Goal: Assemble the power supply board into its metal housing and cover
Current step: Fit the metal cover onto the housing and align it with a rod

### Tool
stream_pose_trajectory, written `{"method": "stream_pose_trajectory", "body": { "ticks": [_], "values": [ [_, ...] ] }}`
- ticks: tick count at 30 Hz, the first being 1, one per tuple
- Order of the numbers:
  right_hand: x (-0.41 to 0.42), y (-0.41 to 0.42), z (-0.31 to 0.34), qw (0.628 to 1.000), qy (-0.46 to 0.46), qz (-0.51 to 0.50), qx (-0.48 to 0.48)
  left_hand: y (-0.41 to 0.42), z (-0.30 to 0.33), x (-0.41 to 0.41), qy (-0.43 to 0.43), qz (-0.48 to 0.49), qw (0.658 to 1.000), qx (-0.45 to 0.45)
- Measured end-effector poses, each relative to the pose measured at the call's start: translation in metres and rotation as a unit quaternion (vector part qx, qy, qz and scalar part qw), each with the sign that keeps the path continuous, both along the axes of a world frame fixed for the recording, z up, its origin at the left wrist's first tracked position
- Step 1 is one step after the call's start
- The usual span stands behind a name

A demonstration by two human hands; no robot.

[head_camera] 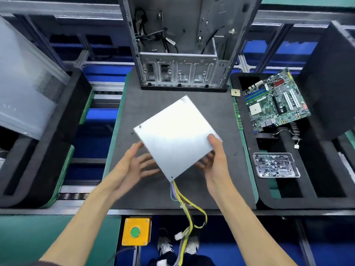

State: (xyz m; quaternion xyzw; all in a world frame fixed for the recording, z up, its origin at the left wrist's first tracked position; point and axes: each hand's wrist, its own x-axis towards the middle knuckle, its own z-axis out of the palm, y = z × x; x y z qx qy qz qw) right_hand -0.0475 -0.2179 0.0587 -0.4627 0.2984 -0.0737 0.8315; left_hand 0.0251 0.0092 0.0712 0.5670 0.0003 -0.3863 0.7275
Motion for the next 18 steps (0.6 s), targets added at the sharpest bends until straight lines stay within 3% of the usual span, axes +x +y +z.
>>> {"method": "stream_pose_trajectory", "body": {
  "ticks": [4, 9, 12, 14, 18],
  "values": [
    [-0.005, 0.004, 0.003, 0.997, -0.019, -0.028, 0.062, -0.02, 0.008, -0.019, 0.021, -0.038, 0.999, -0.023],
    [-0.02, 0.007, -0.002, 0.994, -0.016, -0.026, 0.11, -0.033, 0.011, -0.018, -0.055, -0.02, 0.993, 0.1],
    [-0.035, 0.008, -0.012, 0.992, -0.02, 0.005, 0.122, -0.027, 0.006, -0.018, -0.082, -0.022, 0.99, 0.116],
    [-0.047, 0.004, -0.019, 0.993, -0.019, 0.043, 0.108, -0.018, 0.001, -0.018, -0.101, -0.042, 0.988, 0.105],
    [-0.06, -0.015, -0.023, 0.989, 0.005, 0.143, -0.022, 0.0, -0.001, -0.021, -0.142, -0.064, 0.984, 0.09]
  ]
}}
